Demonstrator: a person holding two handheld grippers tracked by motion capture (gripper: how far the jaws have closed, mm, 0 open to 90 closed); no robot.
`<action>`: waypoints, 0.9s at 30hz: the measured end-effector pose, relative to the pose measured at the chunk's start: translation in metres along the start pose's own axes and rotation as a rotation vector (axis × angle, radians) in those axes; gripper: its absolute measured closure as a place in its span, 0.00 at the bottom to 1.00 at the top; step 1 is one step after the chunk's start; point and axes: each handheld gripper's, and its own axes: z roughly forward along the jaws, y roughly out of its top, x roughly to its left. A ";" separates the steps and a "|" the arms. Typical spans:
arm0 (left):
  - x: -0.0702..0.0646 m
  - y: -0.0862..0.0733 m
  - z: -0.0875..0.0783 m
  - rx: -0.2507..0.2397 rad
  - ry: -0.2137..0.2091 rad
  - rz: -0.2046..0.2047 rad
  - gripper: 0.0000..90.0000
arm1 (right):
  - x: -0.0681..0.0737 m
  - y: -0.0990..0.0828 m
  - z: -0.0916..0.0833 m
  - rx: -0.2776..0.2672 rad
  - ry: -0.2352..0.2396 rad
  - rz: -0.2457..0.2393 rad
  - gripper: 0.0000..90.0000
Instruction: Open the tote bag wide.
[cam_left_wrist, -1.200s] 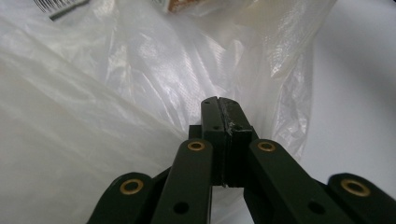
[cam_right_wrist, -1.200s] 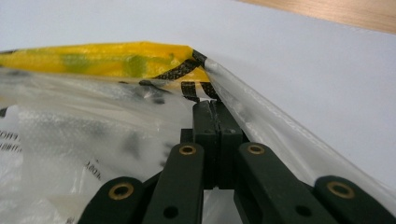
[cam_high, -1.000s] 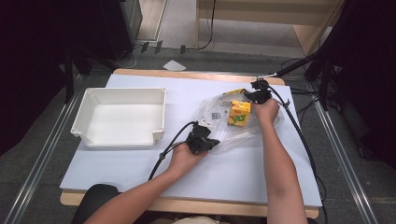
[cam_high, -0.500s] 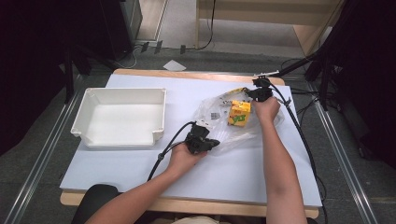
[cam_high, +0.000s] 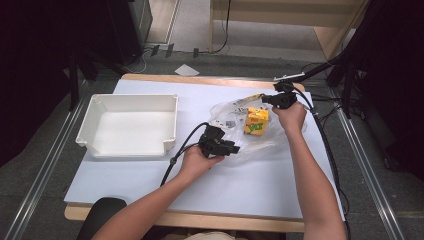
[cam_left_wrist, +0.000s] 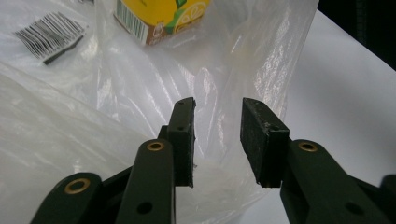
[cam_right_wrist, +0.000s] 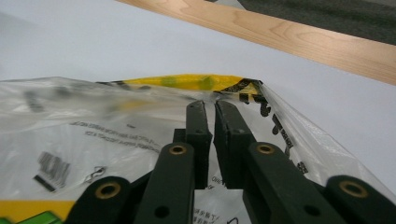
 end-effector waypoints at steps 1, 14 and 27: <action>0.000 0.002 -0.001 -0.005 -0.004 0.000 0.69 | 0.000 0.000 -0.003 -0.002 0.000 -0.001 0.93; 0.011 0.028 -0.022 -0.008 -0.040 -0.001 0.53 | 0.019 -0.006 -0.037 -0.042 0.061 -0.024 0.85; 0.021 0.043 -0.033 0.015 -0.045 0.014 0.48 | 0.029 -0.026 -0.060 -0.091 0.091 -0.047 0.70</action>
